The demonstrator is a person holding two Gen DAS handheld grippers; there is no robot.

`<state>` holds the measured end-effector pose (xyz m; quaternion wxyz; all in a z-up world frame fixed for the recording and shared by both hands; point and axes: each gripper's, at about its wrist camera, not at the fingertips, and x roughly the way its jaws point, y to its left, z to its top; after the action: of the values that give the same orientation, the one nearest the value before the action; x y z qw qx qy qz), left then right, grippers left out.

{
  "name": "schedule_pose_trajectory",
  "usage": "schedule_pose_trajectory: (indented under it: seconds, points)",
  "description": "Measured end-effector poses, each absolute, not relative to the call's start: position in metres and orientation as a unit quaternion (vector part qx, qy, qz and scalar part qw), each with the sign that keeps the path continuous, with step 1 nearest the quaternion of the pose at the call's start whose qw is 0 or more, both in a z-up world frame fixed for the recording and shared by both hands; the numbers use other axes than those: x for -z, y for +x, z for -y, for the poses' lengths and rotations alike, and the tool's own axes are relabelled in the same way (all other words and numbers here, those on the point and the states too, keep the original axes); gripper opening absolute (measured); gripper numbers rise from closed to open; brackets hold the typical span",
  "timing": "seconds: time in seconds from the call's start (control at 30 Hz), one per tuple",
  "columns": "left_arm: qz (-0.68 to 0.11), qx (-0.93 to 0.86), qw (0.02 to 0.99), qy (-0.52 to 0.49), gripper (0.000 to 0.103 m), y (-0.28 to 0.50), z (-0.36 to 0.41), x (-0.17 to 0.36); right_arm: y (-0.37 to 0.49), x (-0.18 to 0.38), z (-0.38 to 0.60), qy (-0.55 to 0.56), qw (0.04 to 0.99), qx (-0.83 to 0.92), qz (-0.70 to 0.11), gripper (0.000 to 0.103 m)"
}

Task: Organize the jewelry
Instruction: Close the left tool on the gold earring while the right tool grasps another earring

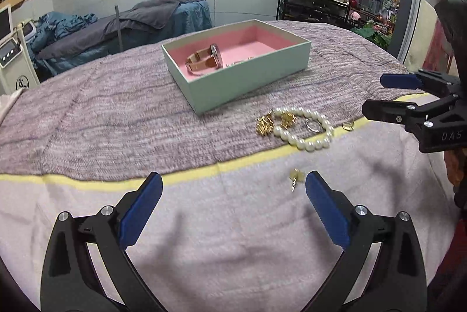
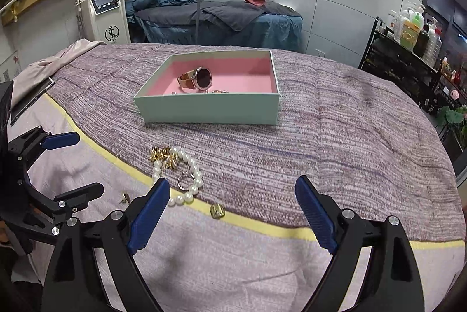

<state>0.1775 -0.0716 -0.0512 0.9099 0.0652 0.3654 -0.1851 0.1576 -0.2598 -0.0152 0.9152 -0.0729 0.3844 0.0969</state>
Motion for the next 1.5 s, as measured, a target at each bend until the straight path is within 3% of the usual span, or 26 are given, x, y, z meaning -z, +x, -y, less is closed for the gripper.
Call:
schedule_pose_trajectory:
  seconds: [0.33,0.5,0.67,0.83,0.97,1.1,1.27,1.5]
  points:
    - [-0.378,0.197,0.903,0.059,0.096,0.163,0.08,0.064,0.135,0.037,0.27,-0.042,0.908,-0.096,-0.406,0.086]
    - [-0.382,0.214,0.897,0.061,0.078,0.163,0.087,0.066,0.135,0.043,0.265,-0.052,0.904,-0.101,-0.412,0.084]
    - [-0.39,0.228,0.89,0.059,0.059,0.167,0.097,0.07,0.14,0.046,0.258,-0.069,0.899,-0.109,-0.42,0.068]
    - [-0.397,0.238,0.884,0.07,0.054,0.173,0.106,0.07,0.15,0.051,0.254,-0.082,0.89,-0.114,-0.434,0.057]
    - [-0.401,0.249,0.879,0.063,0.041,0.179,0.109,0.069,0.157,0.051,0.25,-0.087,0.886,-0.12,-0.439,0.053]
    - [-0.401,0.257,0.877,0.064,0.036,0.182,0.114,0.069,0.163,0.052,0.25,-0.082,0.885,-0.123,-0.441,0.048]
    - [-0.401,0.268,0.874,0.064,0.023,0.186,0.118,0.069,0.167,0.051,0.251,-0.077,0.886,-0.123,-0.441,0.039]
    - [-0.4,0.272,0.873,0.056,0.015,0.188,0.12,0.069,0.172,0.051,0.25,-0.077,0.885,-0.125,-0.442,0.025]
